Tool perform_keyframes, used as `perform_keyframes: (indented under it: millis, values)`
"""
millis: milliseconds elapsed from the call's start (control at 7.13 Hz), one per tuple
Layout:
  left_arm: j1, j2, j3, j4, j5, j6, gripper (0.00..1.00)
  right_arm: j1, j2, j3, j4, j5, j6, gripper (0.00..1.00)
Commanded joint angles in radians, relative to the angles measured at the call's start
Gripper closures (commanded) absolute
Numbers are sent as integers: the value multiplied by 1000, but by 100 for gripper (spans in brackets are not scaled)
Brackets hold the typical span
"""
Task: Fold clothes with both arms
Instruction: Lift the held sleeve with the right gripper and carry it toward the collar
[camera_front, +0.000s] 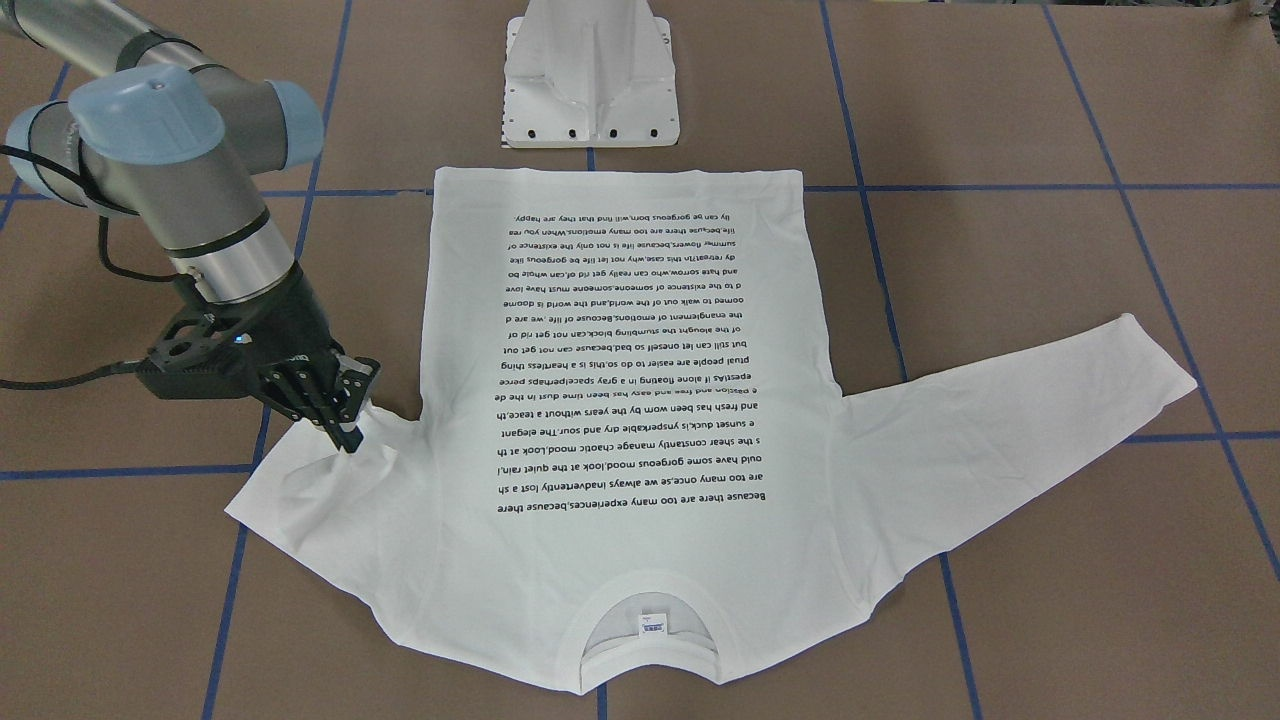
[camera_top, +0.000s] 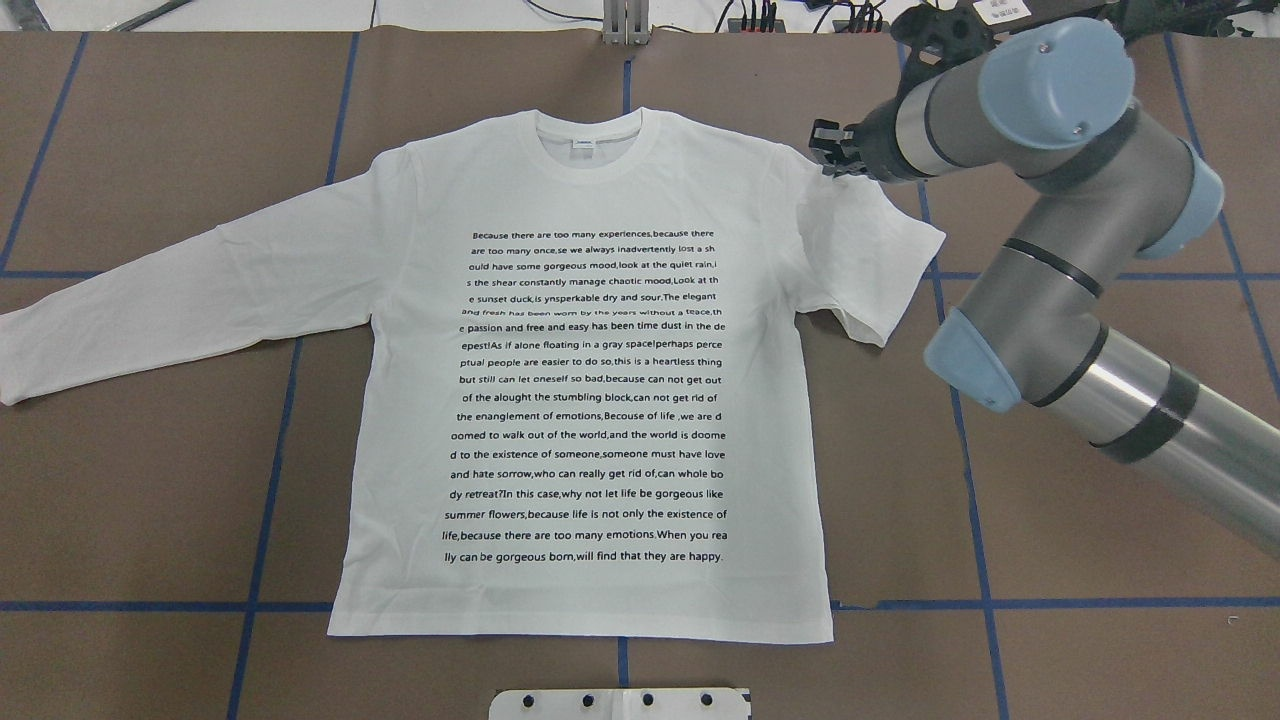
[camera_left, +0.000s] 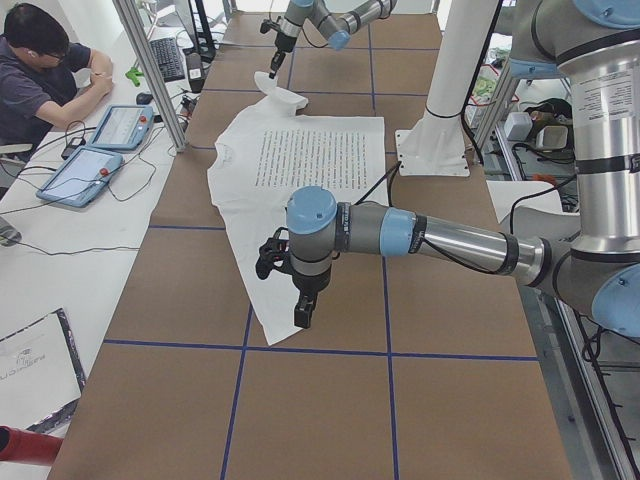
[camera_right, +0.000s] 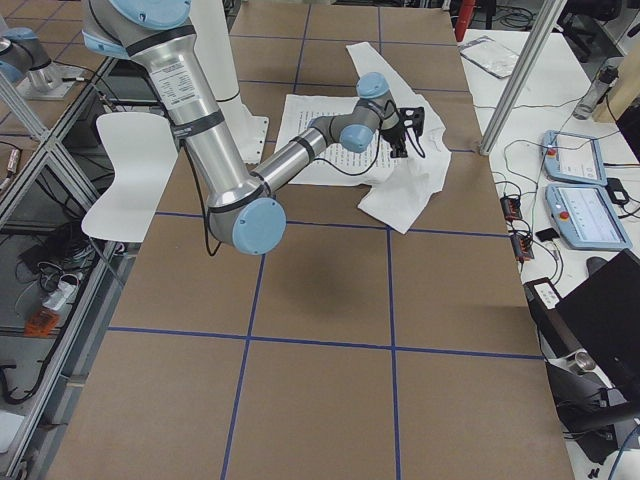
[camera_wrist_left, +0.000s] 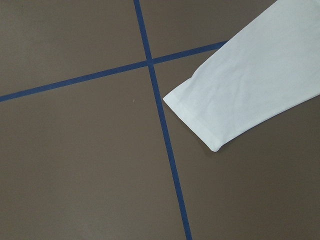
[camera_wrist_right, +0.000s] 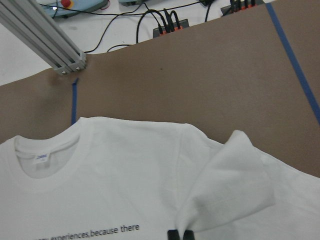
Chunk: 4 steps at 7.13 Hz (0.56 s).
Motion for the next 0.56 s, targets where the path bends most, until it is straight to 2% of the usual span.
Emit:
perform_keyframes:
  millis: [0, 140, 280, 421]
  values:
    - [0, 0, -1, 2, 0, 0, 0, -39, 190, -96, -5, -48, -1, 100]
    - [0, 0, -2, 0, 0, 0, 0, -87, 286, -171, -5, -107, -3, 100]
    - [0, 0, -2, 2, 0, -1, 0, -165, 330, -220, 24, -220, 0, 100]
    - [0, -1, 5, -3, 0, -4, 0, -225, 330, -254, 115, -265, -1, 100]
